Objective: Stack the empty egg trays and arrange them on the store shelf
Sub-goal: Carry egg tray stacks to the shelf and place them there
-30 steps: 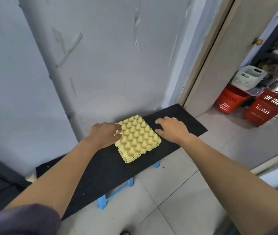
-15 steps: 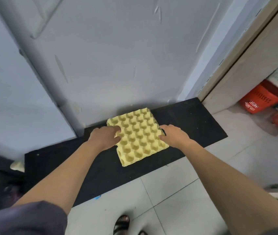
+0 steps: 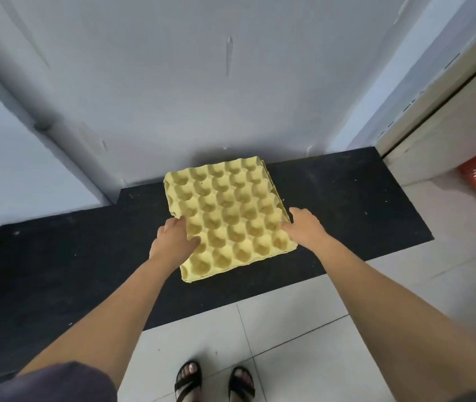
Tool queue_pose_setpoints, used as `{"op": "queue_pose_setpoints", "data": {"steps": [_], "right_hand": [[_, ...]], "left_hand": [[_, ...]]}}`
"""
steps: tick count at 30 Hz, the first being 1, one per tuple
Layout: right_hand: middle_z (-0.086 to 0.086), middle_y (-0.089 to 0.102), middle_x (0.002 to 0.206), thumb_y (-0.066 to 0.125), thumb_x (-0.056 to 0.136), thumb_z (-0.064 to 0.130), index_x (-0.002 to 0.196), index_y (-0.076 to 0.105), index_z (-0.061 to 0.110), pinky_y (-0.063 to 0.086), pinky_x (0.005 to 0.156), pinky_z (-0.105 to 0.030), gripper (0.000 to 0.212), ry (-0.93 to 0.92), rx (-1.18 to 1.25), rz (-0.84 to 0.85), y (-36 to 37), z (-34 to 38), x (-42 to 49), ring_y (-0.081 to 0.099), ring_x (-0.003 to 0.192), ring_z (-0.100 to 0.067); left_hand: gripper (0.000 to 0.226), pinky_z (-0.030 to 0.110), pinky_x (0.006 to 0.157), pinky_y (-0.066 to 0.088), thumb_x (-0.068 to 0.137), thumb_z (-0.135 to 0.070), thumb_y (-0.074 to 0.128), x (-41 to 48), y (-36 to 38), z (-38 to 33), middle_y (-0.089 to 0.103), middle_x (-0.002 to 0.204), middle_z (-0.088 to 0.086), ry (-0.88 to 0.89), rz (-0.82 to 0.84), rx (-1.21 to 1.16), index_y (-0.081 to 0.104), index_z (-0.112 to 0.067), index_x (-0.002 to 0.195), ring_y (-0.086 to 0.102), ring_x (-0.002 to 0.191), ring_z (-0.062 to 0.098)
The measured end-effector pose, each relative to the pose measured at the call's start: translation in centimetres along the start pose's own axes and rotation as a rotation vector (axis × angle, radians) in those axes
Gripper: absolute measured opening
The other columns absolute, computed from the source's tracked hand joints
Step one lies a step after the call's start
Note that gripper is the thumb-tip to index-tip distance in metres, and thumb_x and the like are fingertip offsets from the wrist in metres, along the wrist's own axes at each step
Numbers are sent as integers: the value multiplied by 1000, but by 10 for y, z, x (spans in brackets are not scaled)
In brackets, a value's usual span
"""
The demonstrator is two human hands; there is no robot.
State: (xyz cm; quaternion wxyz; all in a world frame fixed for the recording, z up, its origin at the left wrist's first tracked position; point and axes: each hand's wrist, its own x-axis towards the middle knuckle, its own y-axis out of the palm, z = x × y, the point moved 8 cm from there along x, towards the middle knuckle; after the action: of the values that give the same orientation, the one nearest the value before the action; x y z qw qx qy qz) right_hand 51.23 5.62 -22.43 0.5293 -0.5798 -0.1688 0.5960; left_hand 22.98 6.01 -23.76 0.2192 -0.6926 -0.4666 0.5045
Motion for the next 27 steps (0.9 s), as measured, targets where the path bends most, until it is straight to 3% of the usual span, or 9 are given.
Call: {"op": "queue_pose_setpoints", "data": {"steps": [4, 7, 8, 10, 12, 14, 17, 22, 27], "right_hand": [[-15, 54, 116, 50, 90, 37, 117, 53, 7, 48, 81, -39, 40, 18, 63, -10, 27, -12, 37, 57, 100, -34], [-16, 51, 121, 49, 92, 41, 127, 50, 7, 48, 90, -43, 48, 34, 60, -9, 46, -18, 56, 54, 108, -37], [-16, 47, 125, 49, 93, 42, 129, 49, 7, 46, 93, -43, 50, 51, 56, -20, 49, -20, 61, 51, 112, -38], [-15, 38, 131, 51, 93, 44, 133, 45, 10, 41, 96, -43, 54, 116, 111, -17, 55, -26, 65, 45, 118, -39], [-15, 36, 135, 55, 91, 46, 140, 38, 14, 39, 98, -44, 61, 170, 199, -1, 61, -32, 68, 44, 121, -39], [-14, 45, 132, 58, 91, 40, 139, 36, 14, 41, 97, -43, 59, 153, 204, -14, 62, -33, 70, 49, 118, -37], [-12, 57, 119, 61, 90, 28, 127, 42, 10, 43, 83, -38, 45, 108, 211, -89, 57, -34, 73, 56, 108, -32], [-13, 55, 115, 61, 87, 14, 123, 48, 10, 39, 72, -33, 38, 72, 192, -163, 52, -29, 72, 56, 102, -32], [-17, 52, 114, 60, 80, 9, 97, 53, 6, 47, 72, -39, 19, 144, 330, -150, 50, -35, 72, 57, 96, -36]], "left_hand": [[80, 44, 105, 30, 89, -35, 58, 24, 30, 19, 17, 151, 12, -114, -60, -125, 12, -9, 149, 21, 136, 34], [81, 41, 94, 42, 85, -32, 65, 33, 49, 37, 30, 142, 16, -241, -43, -335, 19, -3, 145, 39, 124, 34], [70, 36, 81, 46, 84, -29, 66, 34, 55, 42, 41, 130, 16, -274, -35, -435, 31, 0, 137, 49, 109, 31], [30, 28, 61, 40, 84, -21, 66, 34, 62, 48, 50, 95, 9, -323, -32, -560, 51, -2, 102, 50, 83, 23], [20, 28, 61, 39, 83, -17, 65, 35, 64, 52, 50, 82, 6, -343, -60, -602, 48, -9, 78, 50, 79, 24], [21, 32, 69, 42, 82, -18, 67, 36, 63, 53, 55, 93, 9, -364, -63, -654, 51, -7, 90, 53, 84, 25], [54, 34, 79, 40, 82, -19, 70, 34, 67, 50, 48, 112, 7, -418, -53, -772, 39, -9, 124, 49, 97, 24], [39, 36, 78, 40, 85, -14, 66, 38, 67, 49, 46, 102, 6, -418, -102, -798, 35, -13, 109, 46, 90, 23], [36, 35, 75, 41, 86, -10, 63, 36, 61, 47, 47, 99, 5, -343, -145, -722, 37, -12, 112, 48, 89, 23]]}}
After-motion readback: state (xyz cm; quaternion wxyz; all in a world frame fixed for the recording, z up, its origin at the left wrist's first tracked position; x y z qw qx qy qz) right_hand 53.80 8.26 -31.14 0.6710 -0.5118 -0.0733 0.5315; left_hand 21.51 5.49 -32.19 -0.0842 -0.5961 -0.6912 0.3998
